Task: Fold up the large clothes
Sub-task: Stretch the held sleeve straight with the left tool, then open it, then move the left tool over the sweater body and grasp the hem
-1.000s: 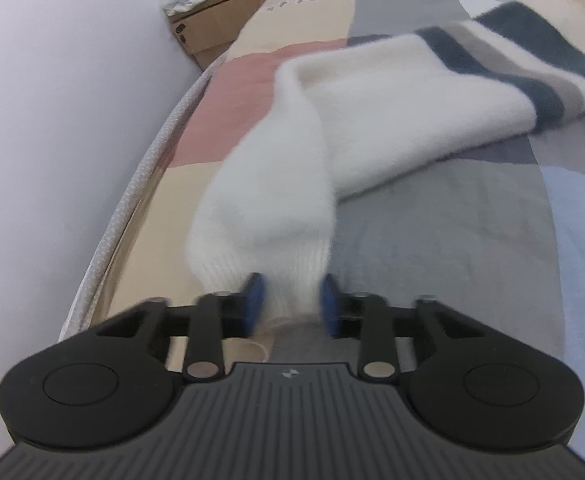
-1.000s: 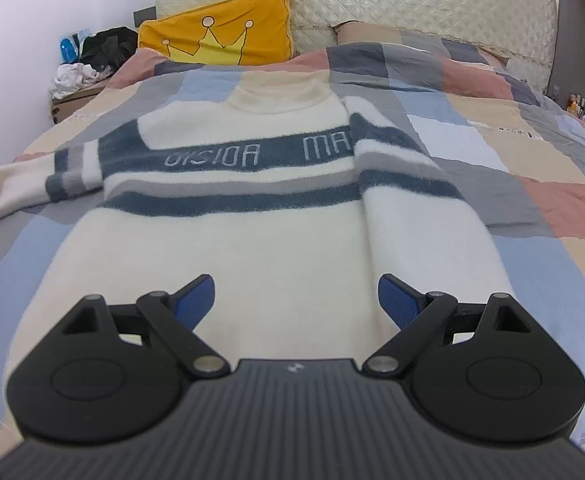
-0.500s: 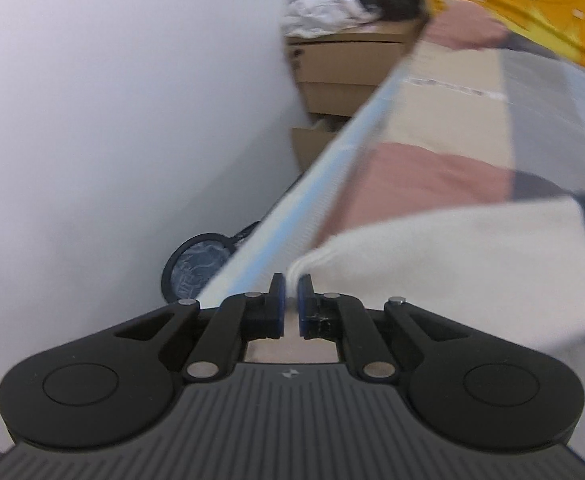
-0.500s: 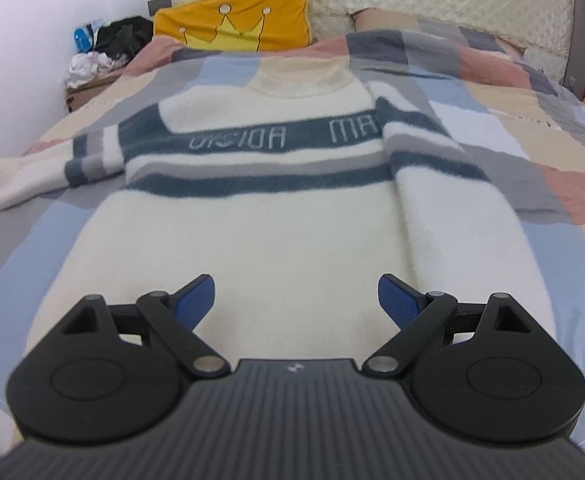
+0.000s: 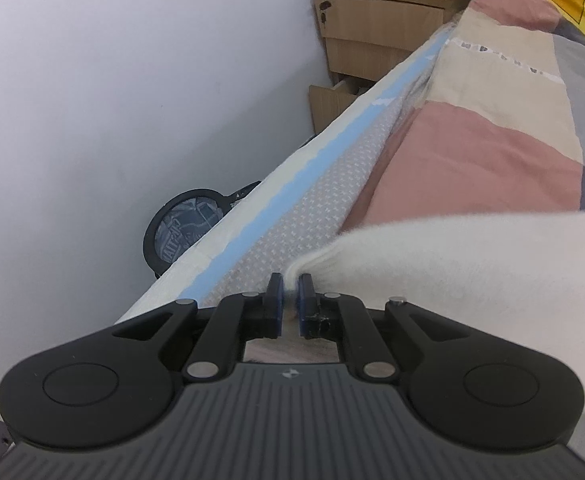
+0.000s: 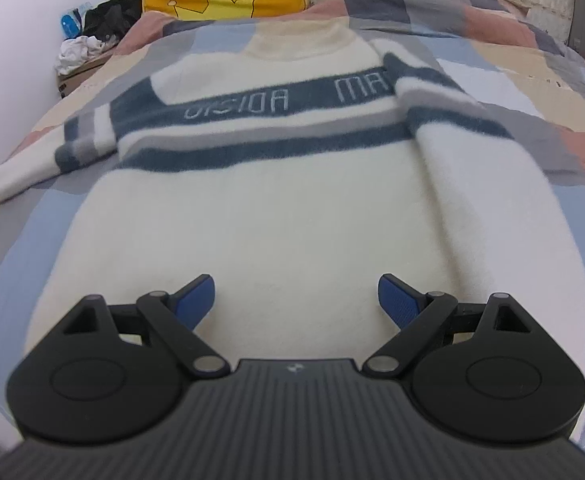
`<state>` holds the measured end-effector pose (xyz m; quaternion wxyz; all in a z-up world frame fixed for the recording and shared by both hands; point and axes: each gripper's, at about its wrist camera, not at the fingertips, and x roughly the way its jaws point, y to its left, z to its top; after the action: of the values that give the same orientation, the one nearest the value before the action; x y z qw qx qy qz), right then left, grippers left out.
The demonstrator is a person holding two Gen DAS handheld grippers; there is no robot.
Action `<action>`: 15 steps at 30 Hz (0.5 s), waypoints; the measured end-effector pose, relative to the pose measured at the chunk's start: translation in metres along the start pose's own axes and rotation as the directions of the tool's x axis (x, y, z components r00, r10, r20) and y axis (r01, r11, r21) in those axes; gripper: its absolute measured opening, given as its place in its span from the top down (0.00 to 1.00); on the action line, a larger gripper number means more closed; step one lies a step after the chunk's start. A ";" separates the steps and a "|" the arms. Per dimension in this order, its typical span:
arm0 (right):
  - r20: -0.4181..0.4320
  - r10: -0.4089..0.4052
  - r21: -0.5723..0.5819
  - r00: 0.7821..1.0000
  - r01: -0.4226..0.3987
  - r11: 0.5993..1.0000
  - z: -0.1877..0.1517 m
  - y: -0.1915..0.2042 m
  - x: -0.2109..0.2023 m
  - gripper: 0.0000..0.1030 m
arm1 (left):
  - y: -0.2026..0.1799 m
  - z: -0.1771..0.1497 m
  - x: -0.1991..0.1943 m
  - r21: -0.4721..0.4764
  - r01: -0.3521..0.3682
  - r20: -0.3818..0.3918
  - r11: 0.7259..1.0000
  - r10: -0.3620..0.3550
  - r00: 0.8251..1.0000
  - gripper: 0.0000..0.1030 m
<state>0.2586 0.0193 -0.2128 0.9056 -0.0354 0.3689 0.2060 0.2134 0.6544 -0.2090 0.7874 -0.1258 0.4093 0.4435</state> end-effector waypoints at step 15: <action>0.013 0.099 -0.021 0.995 -0.099 0.995 -0.002 0.003 -0.017 0.12 | -0.004 -0.033 -0.127 -0.095 0.144 -0.021 0.985 -0.147 0.989 0.46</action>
<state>0.2455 0.0157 -0.2024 0.8966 -0.0246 0.3617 0.2545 0.1644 0.5583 -0.1344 0.8051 -0.1982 0.3887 0.4018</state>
